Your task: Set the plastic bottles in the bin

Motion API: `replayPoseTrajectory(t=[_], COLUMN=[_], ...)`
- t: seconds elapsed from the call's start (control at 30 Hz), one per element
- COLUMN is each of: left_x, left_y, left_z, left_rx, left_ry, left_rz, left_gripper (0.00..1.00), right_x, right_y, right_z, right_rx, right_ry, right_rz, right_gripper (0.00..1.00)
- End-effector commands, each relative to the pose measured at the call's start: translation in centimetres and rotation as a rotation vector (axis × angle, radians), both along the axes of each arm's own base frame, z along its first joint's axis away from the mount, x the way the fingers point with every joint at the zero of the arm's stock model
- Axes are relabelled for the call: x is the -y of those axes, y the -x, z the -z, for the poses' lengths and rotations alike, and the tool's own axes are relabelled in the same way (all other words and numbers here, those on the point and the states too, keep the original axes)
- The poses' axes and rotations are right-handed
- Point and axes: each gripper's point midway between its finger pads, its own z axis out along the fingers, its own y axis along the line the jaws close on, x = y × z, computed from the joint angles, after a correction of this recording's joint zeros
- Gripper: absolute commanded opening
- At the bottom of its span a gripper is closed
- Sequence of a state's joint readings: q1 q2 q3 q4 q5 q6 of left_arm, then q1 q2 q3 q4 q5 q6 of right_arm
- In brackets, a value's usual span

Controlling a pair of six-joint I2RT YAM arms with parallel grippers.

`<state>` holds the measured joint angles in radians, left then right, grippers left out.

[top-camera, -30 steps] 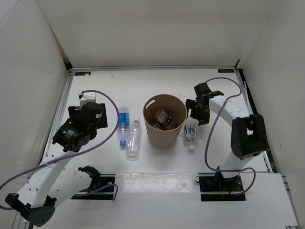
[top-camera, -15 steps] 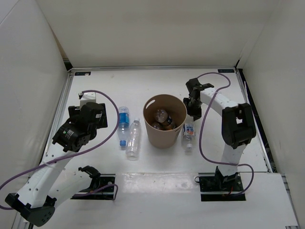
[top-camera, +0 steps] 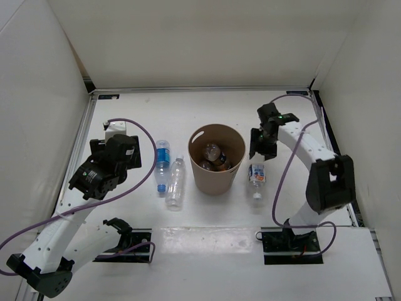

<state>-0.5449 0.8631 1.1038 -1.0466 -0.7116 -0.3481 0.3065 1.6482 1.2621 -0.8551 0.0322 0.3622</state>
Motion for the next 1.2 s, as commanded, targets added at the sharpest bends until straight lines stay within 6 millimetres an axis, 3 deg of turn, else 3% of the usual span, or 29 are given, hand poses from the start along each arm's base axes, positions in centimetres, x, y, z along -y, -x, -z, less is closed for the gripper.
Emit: replayPoseTrajectory(t=[0.0, 0.17, 0.4, 0.6, 0.67, 0.73, 0.77, 0.8, 0.83, 0.87, 0.9, 0.93, 1.1, 1.17], left_x=[-0.1, 0.0, 0.0, 0.0, 0.0, 0.0, 0.0, 0.0, 0.0, 0.0, 0.0, 0.0, 0.1, 0.0], left_y=[0.0, 0.0, 0.1, 0.1, 0.1, 0.1, 0.0, 0.0, 0.0, 0.0, 0.0, 0.0, -0.1, 0.0], left_z=[-0.2, -0.3, -0.3, -0.3, -0.2, -0.2, -0.3, -0.3, -0.2, -0.2, -0.1, -0.1, -0.1, -0.1], left_rx=[0.009, 0.011, 0.012, 0.011, 0.009, 0.009, 0.012, 0.011, 0.009, 0.008, 0.007, 0.006, 0.002, 0.004], left_ry=[0.011, 0.011, 0.013, 0.010, 0.008, 0.009, 0.009, 0.009, 0.009, 0.008, 0.009, 0.008, 0.002, 0.004], left_rz=[0.000, 0.002, 0.003, 0.006, 0.005, 0.002, 0.001, 0.001, 0.002, 0.002, 0.002, 0.004, 0.004, 0.002], left_gripper=[1.00, 1.00, 1.00, 1.00, 1.00, 1.00, 1.00, 1.00, 1.00, 1.00, 1.00, 1.00, 1.00, 1.00], right_x=[2.1, 4.5, 6.3, 5.1, 3.8, 4.3, 2.5, 2.0, 2.9, 0.7, 1.0, 0.1, -4.2, -6.3], right_y=[-0.5, -0.7, -0.3, 0.2, 0.5, 0.5, 1.0, 1.1, 0.9, 1.7, 1.9, 2.2, 3.1, 2.5], right_z=[-5.3, -13.0, -20.5, -26.8, -30.0, -33.4, -34.1, -34.9, -37.1, -37.6, -38.2, -40.2, -43.7, -43.5], right_rx=[0.140, 0.363, 0.647, 0.849, 0.948, 1.067, 1.092, 1.117, 1.191, 1.216, 1.241, 1.314, 1.440, 1.440], right_ry=[0.023, -0.011, 0.029, 0.029, 0.021, 0.039, 0.032, 0.032, 0.064, 0.070, 0.109, 0.094, 0.109, 0.102], right_rz=[0.056, 0.124, 0.189, 0.186, 0.164, 0.212, 0.138, 0.128, 0.209, 0.108, 0.132, 0.141, 0.030, -0.024], right_gripper=[0.03, 0.00, 0.00, 0.00, 0.00, 0.00, 0.00, 0.00, 0.00, 0.00, 0.00, 0.00, 0.00, 0.00])
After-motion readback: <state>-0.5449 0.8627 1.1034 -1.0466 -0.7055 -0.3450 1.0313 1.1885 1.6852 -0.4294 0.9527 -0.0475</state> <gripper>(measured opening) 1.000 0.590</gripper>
